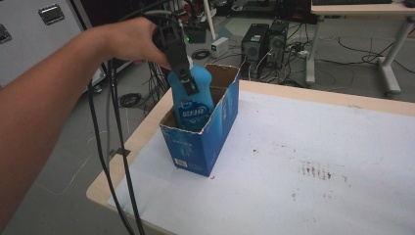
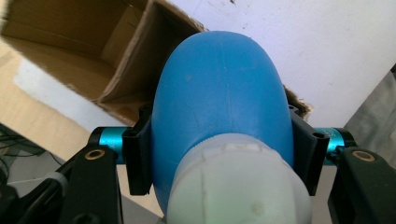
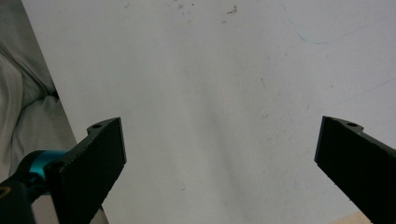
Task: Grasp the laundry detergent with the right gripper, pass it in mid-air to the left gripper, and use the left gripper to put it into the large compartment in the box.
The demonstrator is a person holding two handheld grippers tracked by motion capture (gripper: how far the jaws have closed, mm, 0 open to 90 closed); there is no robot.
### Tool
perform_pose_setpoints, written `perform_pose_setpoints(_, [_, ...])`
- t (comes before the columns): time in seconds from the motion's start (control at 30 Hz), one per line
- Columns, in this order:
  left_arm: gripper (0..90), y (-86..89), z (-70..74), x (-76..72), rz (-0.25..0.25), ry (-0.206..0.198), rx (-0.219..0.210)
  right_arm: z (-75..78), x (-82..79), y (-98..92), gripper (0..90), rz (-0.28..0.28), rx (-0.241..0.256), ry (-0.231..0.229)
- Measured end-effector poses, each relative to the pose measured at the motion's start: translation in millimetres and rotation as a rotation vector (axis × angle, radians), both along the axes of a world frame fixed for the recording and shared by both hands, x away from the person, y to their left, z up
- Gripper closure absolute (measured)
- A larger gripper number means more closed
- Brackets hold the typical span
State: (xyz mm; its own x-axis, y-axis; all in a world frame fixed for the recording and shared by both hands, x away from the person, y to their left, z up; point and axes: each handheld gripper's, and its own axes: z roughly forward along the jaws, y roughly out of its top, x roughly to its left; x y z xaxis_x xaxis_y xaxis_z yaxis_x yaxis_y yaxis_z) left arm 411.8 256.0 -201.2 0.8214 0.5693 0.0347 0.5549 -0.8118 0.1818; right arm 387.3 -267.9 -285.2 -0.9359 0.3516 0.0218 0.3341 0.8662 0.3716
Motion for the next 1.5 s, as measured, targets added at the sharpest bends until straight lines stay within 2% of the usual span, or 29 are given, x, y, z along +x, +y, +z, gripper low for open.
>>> perform_pose_setpoints(0.13, [37.9, -3.3, -20.3, 3.4, -0.01, 0.02, 0.013, -3.5, -0.9, 0.0, 1.3, -0.008, -0.016, 0.009])
perform_pose_setpoints(0.23, [37.9, -4.2, -32.6, 5.0, -0.006, 0.028, 0.018, -5.6, -0.8, -0.5, 1.3, -0.008, -0.01, 0.009])
perform_pose_setpoints(0.43, [37.9, -3.6, -53.2, 6.5, -0.006, 0.046, 0.028, -9.7, -0.9, -0.4, 1.3, -0.009, -0.007, 0.018])
perform_pose_setpoints(0.57, [37.9, -3.0, -61.9, 7.0, -0.007, 0.048, 0.03, -11.6, -1.0, 0.5, 1.3, -0.014, -0.008, 0.022])
perform_pose_setpoints(0.87, [37.8, -3.1, -75.0, 9.5, -0.01, 0.045, 0.062, -13.7, -0.9, 2.1, 1.3, -0.009, -0.006, 0.021])
perform_pose_setpoints(1.07, [37.8, -2.5, -78.7, 10.1, -0.008, 0.046, 0.054, -14.1, -2.0, 0.0, 1.3, -0.016, -0.008, 0.022])
perform_pose_setpoints(1.27, [37.5, 0.6, -80.2, 13.0, 0.016, 0.043, 0.023, -13.8, -3.0, 0.8, 1.3, -0.014, -0.011, 0.021])
perform_pose_setpoints(1.37, [29.4, 1.8, -79.4, 14.7, 0.045, 0.039, 0.005, -13.5, -3.4, 1.2, 1.3, -0.01, -0.009, 0.02])
perform_pose_setpoints(1.5, [26.9, 4.5, -74.5, 15.2, 0.061, 0.008, -0.027, -13.6, -4.1, 1.0, 1.4, -0.012, -0.009, 0.018])
